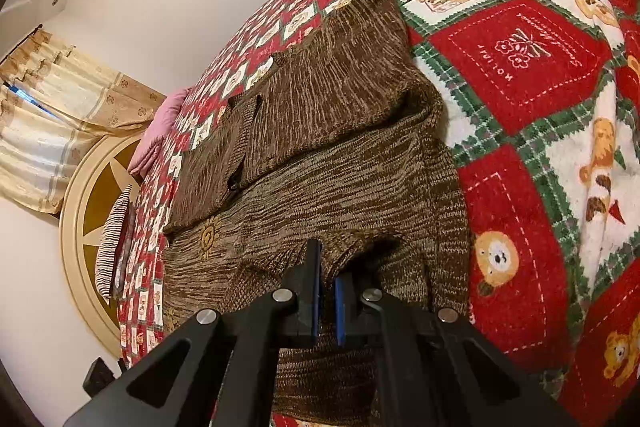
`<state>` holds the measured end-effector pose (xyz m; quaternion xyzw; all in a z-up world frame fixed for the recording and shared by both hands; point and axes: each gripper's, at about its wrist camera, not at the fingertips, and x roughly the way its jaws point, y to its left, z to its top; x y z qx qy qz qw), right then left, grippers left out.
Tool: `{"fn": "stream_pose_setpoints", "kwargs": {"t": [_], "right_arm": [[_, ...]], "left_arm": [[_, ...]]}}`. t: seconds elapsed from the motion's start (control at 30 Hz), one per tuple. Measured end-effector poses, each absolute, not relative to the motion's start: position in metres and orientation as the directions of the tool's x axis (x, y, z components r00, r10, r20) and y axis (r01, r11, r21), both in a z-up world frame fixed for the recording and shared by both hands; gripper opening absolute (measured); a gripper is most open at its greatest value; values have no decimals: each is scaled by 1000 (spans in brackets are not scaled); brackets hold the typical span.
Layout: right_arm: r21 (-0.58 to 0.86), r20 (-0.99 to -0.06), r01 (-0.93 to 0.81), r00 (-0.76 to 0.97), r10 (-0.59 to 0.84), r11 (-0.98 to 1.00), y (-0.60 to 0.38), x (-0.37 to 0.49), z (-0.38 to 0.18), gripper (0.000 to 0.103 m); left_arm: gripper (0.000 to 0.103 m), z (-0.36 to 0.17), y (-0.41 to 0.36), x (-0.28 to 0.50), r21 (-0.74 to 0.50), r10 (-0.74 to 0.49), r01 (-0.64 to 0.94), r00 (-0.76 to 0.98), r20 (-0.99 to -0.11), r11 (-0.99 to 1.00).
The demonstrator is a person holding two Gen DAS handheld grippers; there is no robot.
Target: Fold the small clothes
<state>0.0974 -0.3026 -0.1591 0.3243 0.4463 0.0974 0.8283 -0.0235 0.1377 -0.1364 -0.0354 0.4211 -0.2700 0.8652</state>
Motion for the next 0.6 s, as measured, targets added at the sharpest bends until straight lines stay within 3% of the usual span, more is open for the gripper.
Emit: {"fn": "stream_pose_setpoints", "kwargs": {"t": [0.2, 0.27, 0.4, 0.6], "right_arm": [[629, -673, 131, 585, 452, 766, -303, 96, -160, 6], [627, -674, 128, 585, 452, 769, -303, 96, -160, 6], [663, -651, 127, 585, 485, 738, -309, 96, -157, 6], [806, -488, 51, 622, 612, 590, -338, 92, -128, 6]], "left_arm": [[38, -139, 132, -24, -307, -520, 448, 501, -691, 840], [12, -139, 130, -27, -299, -521, 457, 502, -690, 837], [11, -137, 135, -23, -324, -507, 404, 524, -685, 855], [10, -107, 146, 27, -387, -504, 324, 593, -628, 863]]}}
